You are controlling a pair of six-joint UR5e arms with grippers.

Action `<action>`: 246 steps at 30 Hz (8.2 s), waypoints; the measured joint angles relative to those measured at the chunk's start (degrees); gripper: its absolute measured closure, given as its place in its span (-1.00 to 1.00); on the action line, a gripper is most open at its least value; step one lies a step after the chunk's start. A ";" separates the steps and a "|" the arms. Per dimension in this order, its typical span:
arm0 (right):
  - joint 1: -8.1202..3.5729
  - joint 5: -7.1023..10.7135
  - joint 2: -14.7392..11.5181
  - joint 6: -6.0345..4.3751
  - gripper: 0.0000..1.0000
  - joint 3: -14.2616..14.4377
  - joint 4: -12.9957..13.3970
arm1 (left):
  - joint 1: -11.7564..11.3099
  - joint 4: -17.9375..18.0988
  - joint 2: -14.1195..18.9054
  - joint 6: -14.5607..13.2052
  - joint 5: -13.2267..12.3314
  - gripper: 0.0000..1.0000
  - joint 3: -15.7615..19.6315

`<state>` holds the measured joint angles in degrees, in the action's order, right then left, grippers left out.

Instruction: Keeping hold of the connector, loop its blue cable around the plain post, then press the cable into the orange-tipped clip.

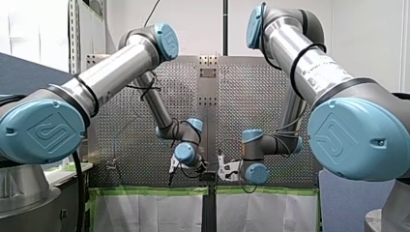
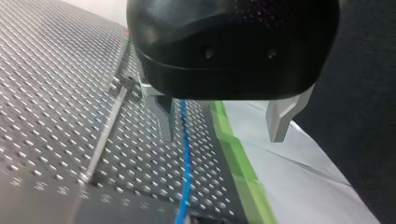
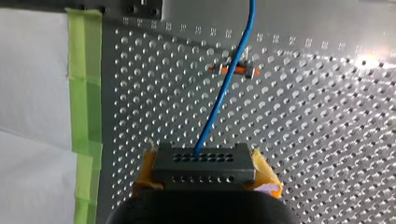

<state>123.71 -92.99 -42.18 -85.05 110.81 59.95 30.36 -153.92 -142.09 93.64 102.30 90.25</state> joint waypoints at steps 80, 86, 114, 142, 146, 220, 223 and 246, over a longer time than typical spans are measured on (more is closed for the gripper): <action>-0.85 -1.20 0.05 1.28 1.00 -0.06 -1.39 | 0.88 9.20 -1.44 3.44 3.33 0.39 -2.02; -0.74 -0.71 0.05 1.14 1.00 -0.07 -1.15 | 0.41 8.48 -1.46 2.56 2.94 0.39 -2.02; 0.53 5.35 0.05 1.87 1.00 -0.07 -0.19 | -2.41 5.04 -1.50 0.48 0.18 0.50 -2.14; 0.21 3.28 0.04 1.82 1.00 -0.07 -0.98 | -1.29 4.00 -1.47 -0.98 4.27 1.00 -2.12; 0.07 2.13 0.06 1.82 1.00 -0.07 -1.20 | -0.78 4.10 -1.47 -0.88 4.45 1.00 -2.12; -7.13 -1.05 0.33 1.79 1.00 -1.84 -4.21 | 6.79 11.01 -1.51 -0.57 11.63 1.00 -2.39; -7.73 -1.03 0.34 1.81 1.00 -2.23 -4.71 | 6.63 10.91 -1.53 -0.58 11.45 1.00 -2.82; -12.71 1.24 0.33 2.18 1.00 -3.23 -6.05 | 4.76 10.07 -1.53 -0.59 9.47 1.00 -3.86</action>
<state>111.00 -91.75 -41.85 -82.87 107.58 53.90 35.12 -143.85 -143.62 93.05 111.77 86.39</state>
